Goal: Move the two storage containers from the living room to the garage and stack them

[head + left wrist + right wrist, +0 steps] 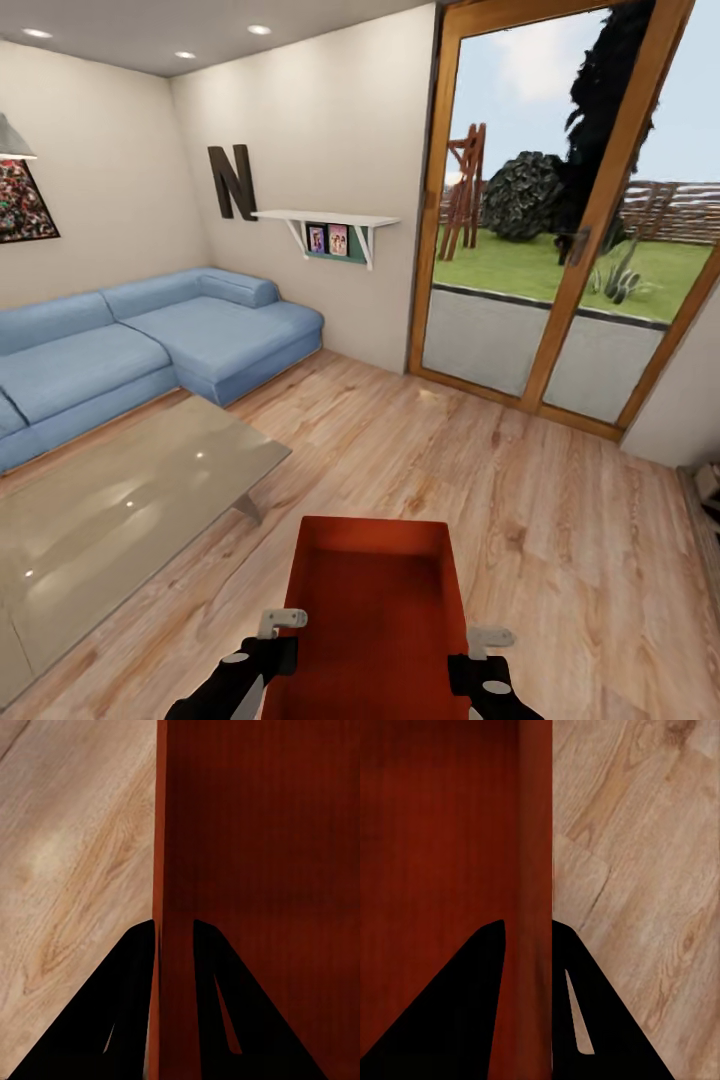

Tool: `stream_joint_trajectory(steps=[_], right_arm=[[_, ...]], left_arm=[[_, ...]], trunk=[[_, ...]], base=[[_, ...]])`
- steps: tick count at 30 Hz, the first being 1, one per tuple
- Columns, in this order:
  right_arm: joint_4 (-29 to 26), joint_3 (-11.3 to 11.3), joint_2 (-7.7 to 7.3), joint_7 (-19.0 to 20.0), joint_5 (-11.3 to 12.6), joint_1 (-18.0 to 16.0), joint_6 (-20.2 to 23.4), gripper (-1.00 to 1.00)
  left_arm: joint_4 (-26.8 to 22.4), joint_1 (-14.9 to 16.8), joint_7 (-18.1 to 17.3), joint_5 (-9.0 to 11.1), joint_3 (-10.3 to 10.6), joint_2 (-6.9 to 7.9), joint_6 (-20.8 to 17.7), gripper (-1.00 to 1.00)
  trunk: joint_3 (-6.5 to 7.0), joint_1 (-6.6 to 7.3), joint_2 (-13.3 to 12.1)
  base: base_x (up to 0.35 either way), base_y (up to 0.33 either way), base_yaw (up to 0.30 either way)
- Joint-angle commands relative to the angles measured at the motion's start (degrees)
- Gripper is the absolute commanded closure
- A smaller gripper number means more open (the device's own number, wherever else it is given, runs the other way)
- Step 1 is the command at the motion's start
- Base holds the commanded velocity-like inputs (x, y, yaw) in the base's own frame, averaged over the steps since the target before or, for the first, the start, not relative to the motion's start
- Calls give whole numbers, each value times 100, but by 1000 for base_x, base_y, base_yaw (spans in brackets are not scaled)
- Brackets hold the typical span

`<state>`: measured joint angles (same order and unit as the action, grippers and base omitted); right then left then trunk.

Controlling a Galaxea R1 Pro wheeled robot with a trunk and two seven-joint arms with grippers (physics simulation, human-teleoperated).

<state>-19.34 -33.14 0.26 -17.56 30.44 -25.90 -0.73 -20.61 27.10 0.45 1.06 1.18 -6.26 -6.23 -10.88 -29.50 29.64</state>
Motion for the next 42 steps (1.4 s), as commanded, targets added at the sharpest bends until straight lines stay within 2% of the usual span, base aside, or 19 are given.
stream_joint_trajectory(steps=[1, 42], right_arm=[[2, 1, -70, -48, 50, -3, -15, 100], [9, 1, -61, -54, 50, -3, -6, 100]], left_arm=[[-22, 6, 78, -80, -92, 37, -36, 100], [-11, 6, 69, -83, -74, 37, -36, 100]], trunk=[[-10, -2, 9], [-10, -2, 9]], base=[[0, 0, 270], [0, 0, 270]])
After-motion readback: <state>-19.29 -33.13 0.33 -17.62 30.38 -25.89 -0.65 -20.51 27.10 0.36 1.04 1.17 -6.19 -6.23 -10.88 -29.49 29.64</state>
